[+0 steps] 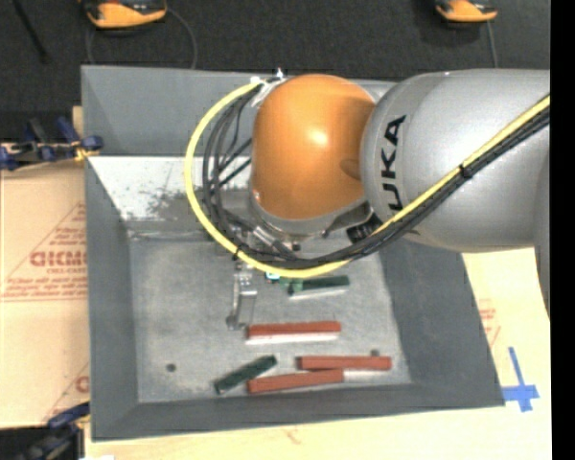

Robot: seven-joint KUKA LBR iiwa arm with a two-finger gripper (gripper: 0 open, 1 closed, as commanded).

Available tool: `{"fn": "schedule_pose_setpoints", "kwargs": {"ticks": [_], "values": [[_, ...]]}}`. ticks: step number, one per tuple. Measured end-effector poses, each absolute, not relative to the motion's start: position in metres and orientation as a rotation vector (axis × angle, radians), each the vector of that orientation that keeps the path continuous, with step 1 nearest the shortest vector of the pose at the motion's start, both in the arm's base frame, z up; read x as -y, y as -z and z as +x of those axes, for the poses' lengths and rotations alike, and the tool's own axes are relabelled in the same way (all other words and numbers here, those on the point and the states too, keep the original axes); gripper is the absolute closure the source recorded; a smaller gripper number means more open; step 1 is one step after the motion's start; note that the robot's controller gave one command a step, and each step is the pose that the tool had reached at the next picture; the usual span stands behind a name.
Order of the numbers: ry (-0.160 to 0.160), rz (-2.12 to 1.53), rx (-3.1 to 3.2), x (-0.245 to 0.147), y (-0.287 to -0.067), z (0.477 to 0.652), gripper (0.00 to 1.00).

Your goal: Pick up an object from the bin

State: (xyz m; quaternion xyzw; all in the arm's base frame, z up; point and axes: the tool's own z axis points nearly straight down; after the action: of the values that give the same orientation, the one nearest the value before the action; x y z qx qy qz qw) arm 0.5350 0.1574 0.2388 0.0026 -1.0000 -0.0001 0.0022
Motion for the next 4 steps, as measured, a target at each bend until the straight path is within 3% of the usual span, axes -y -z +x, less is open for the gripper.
{"fn": "schedule_pose_setpoints", "kwargs": {"ticks": [1, 2, 3, 4], "values": [[-0.003, -0.024, 3.134, -0.107, -0.083, 0.487, 0.0], [0.009, -0.051, 3.16, -0.097, -0.072, 0.476, 0.0], [0.006, -0.047, 3.146, -0.097, -0.071, 0.473, 1.0], [0.004, -0.04, 3.151, -0.095, -0.144, 0.486, 1.0]]}}
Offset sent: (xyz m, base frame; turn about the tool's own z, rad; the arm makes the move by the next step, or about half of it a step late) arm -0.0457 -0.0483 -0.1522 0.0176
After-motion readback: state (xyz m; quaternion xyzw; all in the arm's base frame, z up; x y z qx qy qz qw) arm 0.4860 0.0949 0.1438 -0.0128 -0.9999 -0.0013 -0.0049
